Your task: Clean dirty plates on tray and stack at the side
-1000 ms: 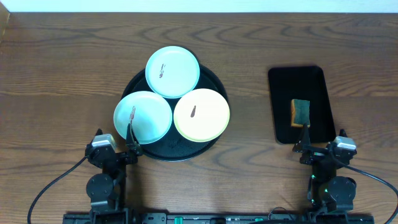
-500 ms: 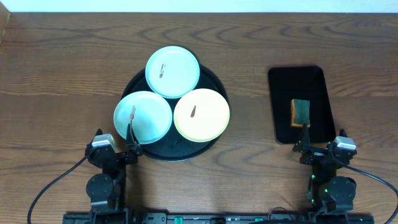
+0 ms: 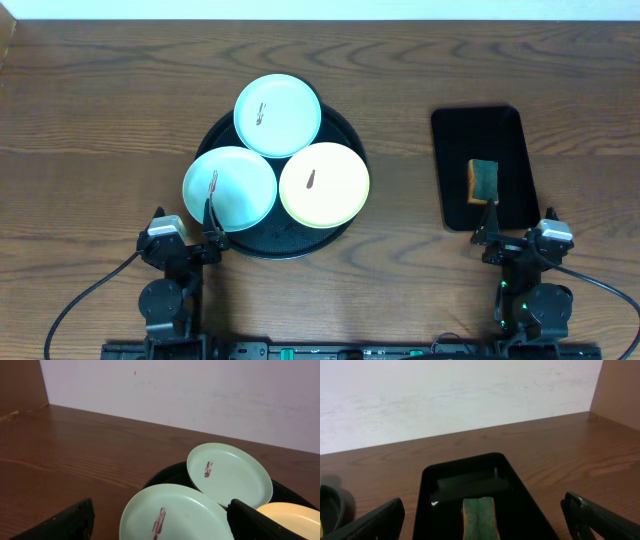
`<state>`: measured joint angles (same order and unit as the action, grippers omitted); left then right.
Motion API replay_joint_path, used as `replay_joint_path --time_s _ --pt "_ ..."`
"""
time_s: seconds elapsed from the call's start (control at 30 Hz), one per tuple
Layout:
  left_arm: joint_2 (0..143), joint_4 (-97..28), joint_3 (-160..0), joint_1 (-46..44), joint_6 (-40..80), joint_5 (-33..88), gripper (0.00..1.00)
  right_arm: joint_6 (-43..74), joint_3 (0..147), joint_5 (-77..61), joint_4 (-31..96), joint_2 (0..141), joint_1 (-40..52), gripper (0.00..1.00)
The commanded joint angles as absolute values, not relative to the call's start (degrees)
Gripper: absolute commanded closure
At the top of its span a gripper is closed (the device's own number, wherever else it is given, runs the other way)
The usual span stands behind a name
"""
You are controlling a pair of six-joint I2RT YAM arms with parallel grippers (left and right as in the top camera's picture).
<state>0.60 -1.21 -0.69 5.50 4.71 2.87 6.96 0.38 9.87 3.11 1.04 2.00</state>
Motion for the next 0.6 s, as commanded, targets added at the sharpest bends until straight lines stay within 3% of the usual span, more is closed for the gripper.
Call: replay_joint_path --time_s 0.0,0.57 --pt "0.73 -4.01 -0.23 5.32 4.99 2.13 0.14 6.57 0.30 9.61 3.44 1.15 2.70 0.01" --pt "0.73 -1.32 -0.25 5.32 5.02 2.39 0.14 8.29 0.30 2.26 4.08 1.15 2.72 0.01"
